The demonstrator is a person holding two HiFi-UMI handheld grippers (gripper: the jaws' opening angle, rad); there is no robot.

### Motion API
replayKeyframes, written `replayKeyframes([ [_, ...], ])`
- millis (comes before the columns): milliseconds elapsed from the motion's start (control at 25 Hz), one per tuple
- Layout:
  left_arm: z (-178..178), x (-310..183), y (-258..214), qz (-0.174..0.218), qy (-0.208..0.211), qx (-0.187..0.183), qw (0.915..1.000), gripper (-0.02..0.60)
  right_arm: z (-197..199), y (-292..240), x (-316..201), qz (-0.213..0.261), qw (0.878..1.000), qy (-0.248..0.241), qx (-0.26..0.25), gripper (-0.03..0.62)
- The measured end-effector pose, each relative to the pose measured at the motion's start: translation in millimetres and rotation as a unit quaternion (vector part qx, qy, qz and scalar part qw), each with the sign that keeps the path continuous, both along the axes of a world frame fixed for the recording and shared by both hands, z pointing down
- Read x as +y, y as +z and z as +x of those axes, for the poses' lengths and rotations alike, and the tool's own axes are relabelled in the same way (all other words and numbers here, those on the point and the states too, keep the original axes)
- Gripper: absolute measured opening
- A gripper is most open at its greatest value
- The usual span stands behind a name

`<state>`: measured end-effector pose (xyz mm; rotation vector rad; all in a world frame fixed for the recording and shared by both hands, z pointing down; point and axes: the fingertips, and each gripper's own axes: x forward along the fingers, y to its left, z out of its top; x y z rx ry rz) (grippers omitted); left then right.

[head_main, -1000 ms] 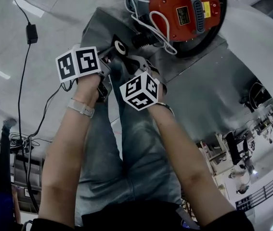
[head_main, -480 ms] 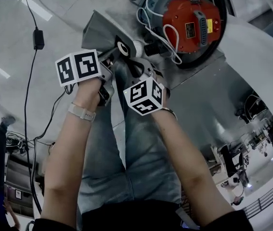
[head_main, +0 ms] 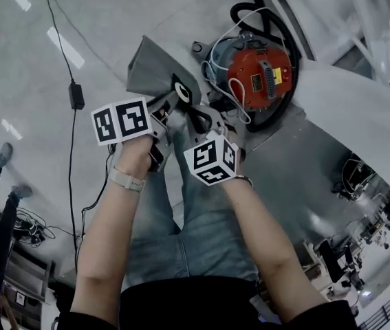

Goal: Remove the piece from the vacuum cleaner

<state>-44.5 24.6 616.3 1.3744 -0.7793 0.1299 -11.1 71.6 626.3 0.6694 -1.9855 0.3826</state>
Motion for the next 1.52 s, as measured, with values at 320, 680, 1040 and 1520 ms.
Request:
replayKeyframes([
  [320,-27,-35,-149,0.081,-0.028,0.026,0.996,0.04,-25,-143,-38,0.08,0.997,0.0,-0.012,0.035],
  [680,-64,-60,-328,0.208,-0.033,0.045,0.9764,0.041,-60,-315,-69,0.2,0.98,-0.01,-0.017,0.035],
  [1040,-96,-69,-472,0.317,-0.065,0.058,0.9443,0.043,-88,-451,-85,0.313,0.949,-0.036,-0.017,0.034],
  [1520,-126,-57,-571,0.398,-0.094,0.072,0.9097,0.045,-114,-549,-78,0.397,0.915,-0.074,-0.017,0.032],
])
